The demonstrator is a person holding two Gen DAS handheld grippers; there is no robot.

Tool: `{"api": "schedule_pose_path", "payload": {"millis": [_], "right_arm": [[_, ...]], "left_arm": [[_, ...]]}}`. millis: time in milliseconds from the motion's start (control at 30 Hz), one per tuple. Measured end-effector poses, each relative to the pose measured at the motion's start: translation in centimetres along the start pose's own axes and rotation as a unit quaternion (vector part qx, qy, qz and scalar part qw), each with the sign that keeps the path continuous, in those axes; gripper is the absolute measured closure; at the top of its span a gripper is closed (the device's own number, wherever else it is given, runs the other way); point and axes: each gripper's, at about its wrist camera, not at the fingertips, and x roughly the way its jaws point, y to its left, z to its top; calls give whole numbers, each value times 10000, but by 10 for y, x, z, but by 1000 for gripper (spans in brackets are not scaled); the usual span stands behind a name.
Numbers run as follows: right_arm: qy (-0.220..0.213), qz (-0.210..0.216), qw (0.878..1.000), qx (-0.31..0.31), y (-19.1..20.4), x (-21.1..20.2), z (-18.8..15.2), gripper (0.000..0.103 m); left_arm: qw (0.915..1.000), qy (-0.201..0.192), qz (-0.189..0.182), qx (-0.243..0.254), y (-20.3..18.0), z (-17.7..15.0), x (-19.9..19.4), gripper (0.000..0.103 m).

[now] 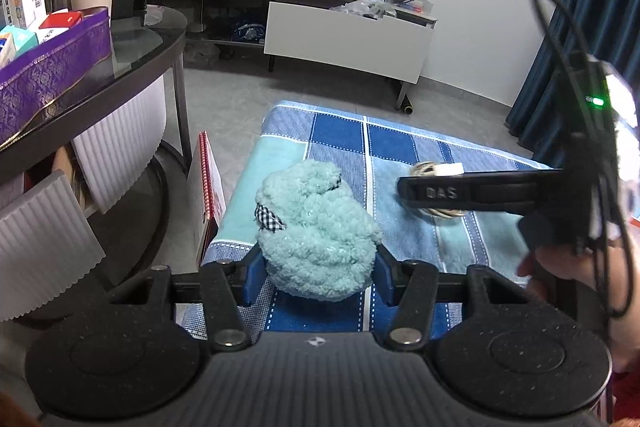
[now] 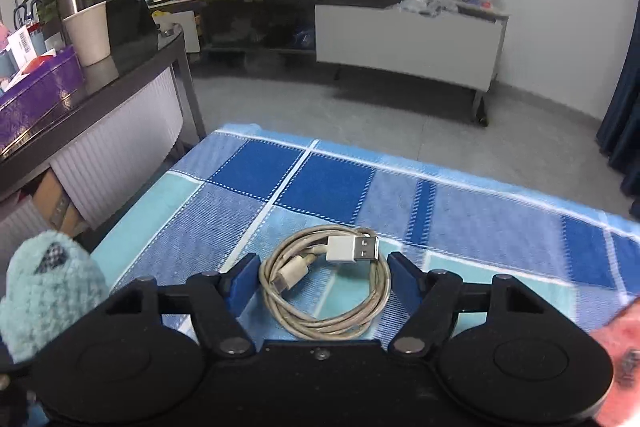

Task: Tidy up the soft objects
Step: 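Grasp the light-blue fluffy pouch with the left tool while the right tool grasps the beige USB cable, then carry the blue pouch with the left tool while the right tool carries the cable over the box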

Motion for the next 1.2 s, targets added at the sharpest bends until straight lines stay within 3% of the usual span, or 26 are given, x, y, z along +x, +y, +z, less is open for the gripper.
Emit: {"api": "schedule_pose_path", "payload": {"millis": [333,667,1200], "right_arm": [[-400,67,9991,128,-5,-100,-14,19],[-681,-241,9969,318,-15,-192,-49,19],[-980,-491,9911,755,-46,-287,-107,19]], "left_arm": [[9997,-143,-89,203,-18,-1,-26,49],[9989,-306,-194,306,-47,-12,-75,49],[9964,-436,-457,572,-90,-43,-128,49]]}}
